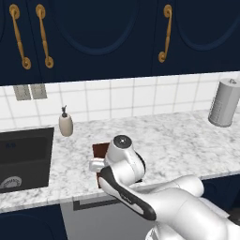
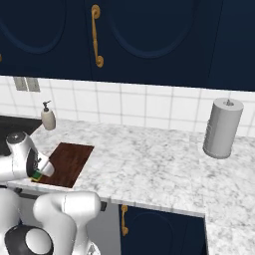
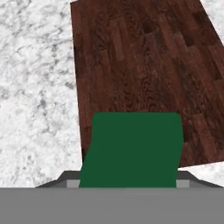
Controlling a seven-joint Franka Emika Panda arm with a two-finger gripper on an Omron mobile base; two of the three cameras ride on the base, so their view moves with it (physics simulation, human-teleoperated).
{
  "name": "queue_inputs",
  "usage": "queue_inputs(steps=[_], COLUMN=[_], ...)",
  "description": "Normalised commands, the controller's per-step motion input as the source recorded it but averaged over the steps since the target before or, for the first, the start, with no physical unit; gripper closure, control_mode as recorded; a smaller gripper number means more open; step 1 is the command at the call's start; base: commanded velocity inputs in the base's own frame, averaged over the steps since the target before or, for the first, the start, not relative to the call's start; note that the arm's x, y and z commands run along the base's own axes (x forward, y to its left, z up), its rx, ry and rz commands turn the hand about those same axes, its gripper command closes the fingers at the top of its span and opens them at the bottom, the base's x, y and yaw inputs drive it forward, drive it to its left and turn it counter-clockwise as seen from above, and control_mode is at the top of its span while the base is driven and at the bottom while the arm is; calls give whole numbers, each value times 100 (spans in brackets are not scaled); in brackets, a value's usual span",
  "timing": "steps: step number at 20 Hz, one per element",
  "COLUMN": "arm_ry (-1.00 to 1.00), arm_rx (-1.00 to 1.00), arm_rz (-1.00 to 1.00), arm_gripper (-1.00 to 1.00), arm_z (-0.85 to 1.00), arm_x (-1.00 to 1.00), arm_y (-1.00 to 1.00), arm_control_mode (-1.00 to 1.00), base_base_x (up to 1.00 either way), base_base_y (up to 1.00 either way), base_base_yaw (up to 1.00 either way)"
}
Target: Pick up the sponge from the counter and clean the cutting board by briefly scrubbing or pressing down on the cutting board. Once finished, release the sponge.
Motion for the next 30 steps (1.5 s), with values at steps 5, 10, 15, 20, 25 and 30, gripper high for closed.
queue_inputs(steps=[5,10,15,20,25,30], arm_ry=[2,6,2,1,0,4], arm_rx=[0,-1,0,0,0,0], arm_rz=[0,0,0,0,0,0], arm_gripper=[100,100,100,100,100,100], arm_z=[-2,-3,-27,-45,-23,-9], arm_x=[3,30,25,10,17,42], arm_y=[7,0,7,22,2,0], arm_control_mode=[-100,-100,-100,-100,-100,-100], base_base_x=[0,0,0,0,0,0], base_base_y=[0,0,0,0,0,0], base_base_yaw=[0,0,0,0,0,0])
